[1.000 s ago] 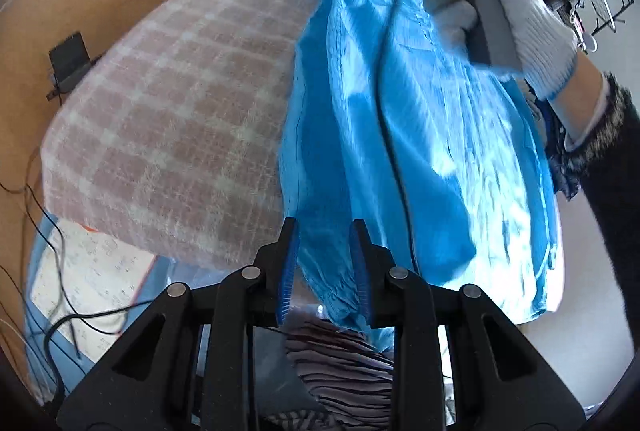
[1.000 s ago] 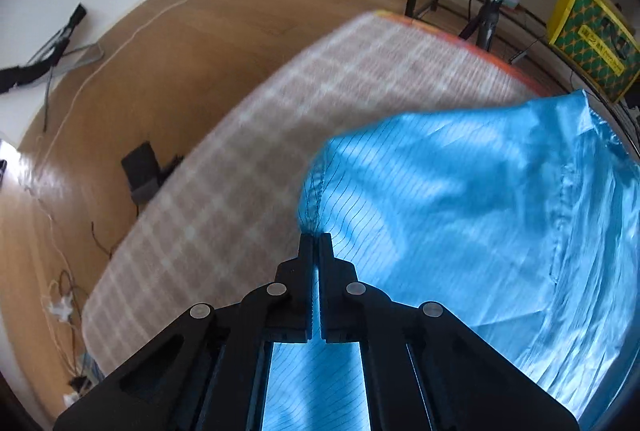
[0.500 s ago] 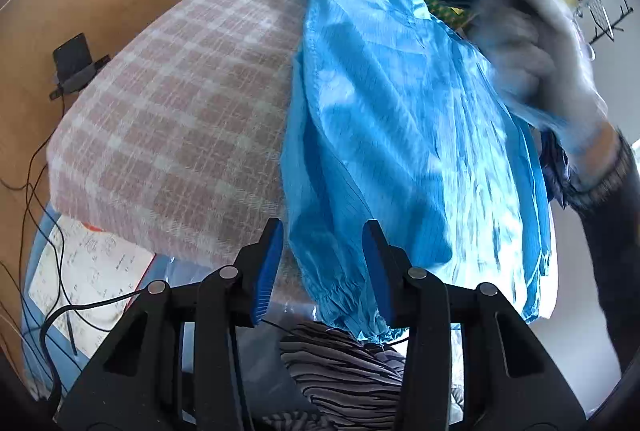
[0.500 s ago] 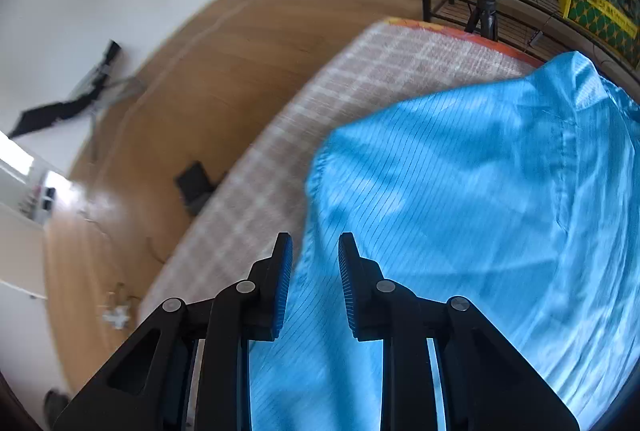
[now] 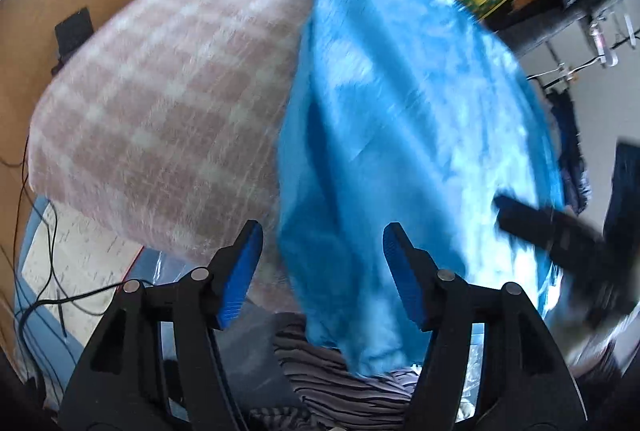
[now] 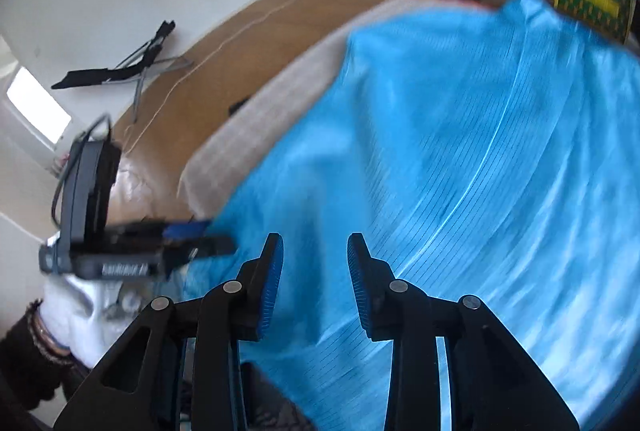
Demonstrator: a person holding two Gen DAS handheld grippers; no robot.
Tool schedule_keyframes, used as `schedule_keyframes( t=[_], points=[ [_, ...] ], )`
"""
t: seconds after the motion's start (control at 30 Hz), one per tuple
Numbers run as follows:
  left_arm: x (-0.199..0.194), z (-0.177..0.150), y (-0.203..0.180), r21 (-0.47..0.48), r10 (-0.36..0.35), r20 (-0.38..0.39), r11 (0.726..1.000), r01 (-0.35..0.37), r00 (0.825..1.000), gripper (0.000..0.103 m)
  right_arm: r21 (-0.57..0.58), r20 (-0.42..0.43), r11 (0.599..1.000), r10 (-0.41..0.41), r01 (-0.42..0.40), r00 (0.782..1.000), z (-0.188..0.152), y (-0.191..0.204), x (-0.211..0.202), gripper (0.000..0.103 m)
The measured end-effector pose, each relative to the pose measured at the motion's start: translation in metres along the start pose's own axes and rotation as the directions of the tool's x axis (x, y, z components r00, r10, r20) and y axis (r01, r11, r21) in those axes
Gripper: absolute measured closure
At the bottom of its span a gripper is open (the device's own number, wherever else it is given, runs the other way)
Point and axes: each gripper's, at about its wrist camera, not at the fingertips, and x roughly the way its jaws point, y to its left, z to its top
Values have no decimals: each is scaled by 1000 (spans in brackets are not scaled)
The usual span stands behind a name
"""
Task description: Fold large clothes
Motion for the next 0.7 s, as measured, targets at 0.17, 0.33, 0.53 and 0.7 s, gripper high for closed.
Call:
schedule_keyframes(
  t=[0.17,0.33,0.53,0.7],
  points=[
    [-2,-7,18,-33,14,-2,999,-14,1000,90,-32,-90,999,20,-23,996,-38,24,37,71],
    [-9,-13,25,-38,9,12,999,-8,1000,95,-170,-124,984,22,-43,992,-47,55,36,71],
    [-13,-16,30,-55,-12,14,998,13,1000,96,-154,-25,988,4,-7,1000,-36,43,8,71],
    [-20,-23,28,-15,25,31,1000,-25,999,99,-86,-94,996,11,-19,996,-38,26,28,71]
  ],
)
